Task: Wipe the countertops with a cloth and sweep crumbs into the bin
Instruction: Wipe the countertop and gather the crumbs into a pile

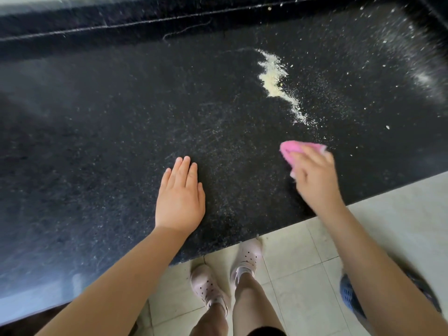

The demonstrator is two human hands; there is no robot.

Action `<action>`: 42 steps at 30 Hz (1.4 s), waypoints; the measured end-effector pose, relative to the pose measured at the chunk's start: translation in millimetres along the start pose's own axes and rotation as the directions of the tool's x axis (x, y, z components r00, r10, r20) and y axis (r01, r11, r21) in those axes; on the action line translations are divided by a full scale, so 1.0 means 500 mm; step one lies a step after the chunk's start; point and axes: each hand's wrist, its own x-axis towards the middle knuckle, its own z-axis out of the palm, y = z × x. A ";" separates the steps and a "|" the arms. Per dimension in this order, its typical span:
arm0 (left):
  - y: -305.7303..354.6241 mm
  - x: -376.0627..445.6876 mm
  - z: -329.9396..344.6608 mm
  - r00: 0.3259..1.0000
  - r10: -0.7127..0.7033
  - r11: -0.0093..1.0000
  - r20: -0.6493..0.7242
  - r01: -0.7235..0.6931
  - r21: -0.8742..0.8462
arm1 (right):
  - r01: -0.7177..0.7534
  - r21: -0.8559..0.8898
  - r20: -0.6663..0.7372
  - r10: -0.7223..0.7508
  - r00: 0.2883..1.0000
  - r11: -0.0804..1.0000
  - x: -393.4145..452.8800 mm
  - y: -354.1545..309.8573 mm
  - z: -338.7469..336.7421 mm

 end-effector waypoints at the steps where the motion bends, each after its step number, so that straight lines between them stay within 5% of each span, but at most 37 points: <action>1: 0.000 -0.001 0.001 1.000 0.000 1.000 0.005 0.000 0.003 | -0.058 -0.006 -0.008 0.058 0.998 0.998 0.017 0.014 -0.011; 5: 0.001 0.003 -0.003 1.000 -0.003 0.999 0.000 0.003 0.043 | -0.021 0.007 -0.152 0.021 0.988 1.000 0.064 -0.027 -0.013; 11: 0.003 0.003 -0.009 1.000 -0.007 0.996 0.022 0.005 0.092 | 0.237 -0.066 0.020 -0.236 0.971 0.969 0.086 -0.105 0.079; 15: 0.001 0.008 -0.013 0.999 -0.001 0.994 0.039 -0.003 0.105 | 0.084 -0.127 0.066 -0.076 0.995 0.988 0.123 -0.006 0.071; 18: 0.009 0.019 -0.025 0.999 -0.028 0.997 0.027 0.026 0.066 | -0.034 -0.087 -0.050 0.030 0.998 0.996 0.141 0.042 0.014; 21: 0.032 0.057 -0.029 0.998 -0.056 0.998 -0.030 0.056 -0.014 | 0.174 0.028 -0.124 -0.169 0.978 0.984 0.116 0.013 -0.012; 25: 0.080 0.117 -0.016 0.993 -0.087 0.992 -0.075 0.080 -0.096 | 0.334 0.013 0.055 -0.335 0.941 0.942 0.019 0.004 0.001; 36: 0.209 0.298 0.020 0.983 -0.174 0.975 -0.061 0.163 -0.154 | 0.135 0.034 -0.052 -0.133 0.990 0.990 0.171 0.246 -0.037; 42: 0.223 0.330 0.044 0.979 -0.203 0.976 0.014 0.204 -0.079 | 0.422 0.129 0.066 -0.432 0.899 0.897 0.056 0.176 -0.047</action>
